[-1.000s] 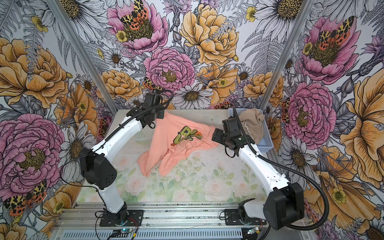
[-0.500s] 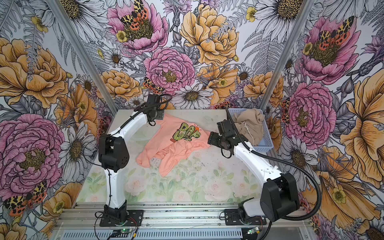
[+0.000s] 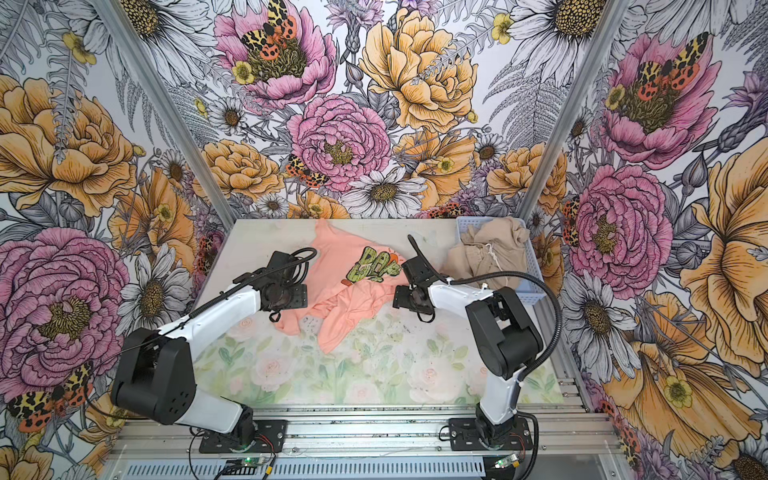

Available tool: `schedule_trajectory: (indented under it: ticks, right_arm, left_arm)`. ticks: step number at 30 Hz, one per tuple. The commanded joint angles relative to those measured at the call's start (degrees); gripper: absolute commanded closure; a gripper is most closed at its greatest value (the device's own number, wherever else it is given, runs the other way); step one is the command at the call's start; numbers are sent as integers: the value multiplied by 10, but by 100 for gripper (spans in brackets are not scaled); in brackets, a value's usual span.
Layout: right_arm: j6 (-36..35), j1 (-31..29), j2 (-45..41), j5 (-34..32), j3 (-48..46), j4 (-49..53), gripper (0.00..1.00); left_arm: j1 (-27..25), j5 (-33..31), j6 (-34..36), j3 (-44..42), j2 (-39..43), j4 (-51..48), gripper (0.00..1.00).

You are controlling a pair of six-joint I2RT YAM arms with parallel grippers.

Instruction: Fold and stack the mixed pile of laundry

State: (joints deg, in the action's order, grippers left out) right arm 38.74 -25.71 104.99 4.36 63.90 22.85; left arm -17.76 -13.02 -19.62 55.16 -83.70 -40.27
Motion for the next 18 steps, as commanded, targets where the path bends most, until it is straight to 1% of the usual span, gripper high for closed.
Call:
schedule_trajectory:
  ticks: [1,2,3,5,6,7,8,9,10,11,14,17,18]
  right_arm:
    - [18,-5,44,-10,44,-51,23]
    - [19,-5,56,-13,53,-51,25]
    - [19,-4,65,-17,59,-51,30]
    - [20,-4,80,-23,69,-51,46]
    - [20,-4,85,-26,71,-51,56]
    - [19,-3,87,-27,71,-50,75]
    - [19,-2,86,-27,69,-50,87]
    - [18,-3,80,-28,63,-51,98]
    - [18,-3,73,-28,58,-50,100]
    - [16,-2,58,-29,49,-50,100]
    - [12,-1,8,-26,18,-46,100]
    - [-3,-1,-47,-23,-4,-21,100]
    - [-8,-2,-64,-25,-8,-12,100]
  left_arm:
    - [-3,31,-35,-25,14,35,21]
    - [-3,30,-34,-27,11,37,21]
    - [-3,30,-30,-29,3,42,21]
    - [2,29,-25,-28,-19,52,22]
    - [6,29,-22,-24,-35,53,23]
    - [9,25,-19,-20,-50,53,26]
    - [10,17,-18,-18,-58,53,29]
    - [13,14,-17,-16,-64,54,34]
    - [16,14,-17,-17,-65,56,41]
    - [21,-2,-17,-17,-62,58,50]
    - [33,-8,-8,-19,-50,58,73]
    - [49,-6,3,-22,-41,55,100]
    - [53,-5,7,-25,-33,55,100]
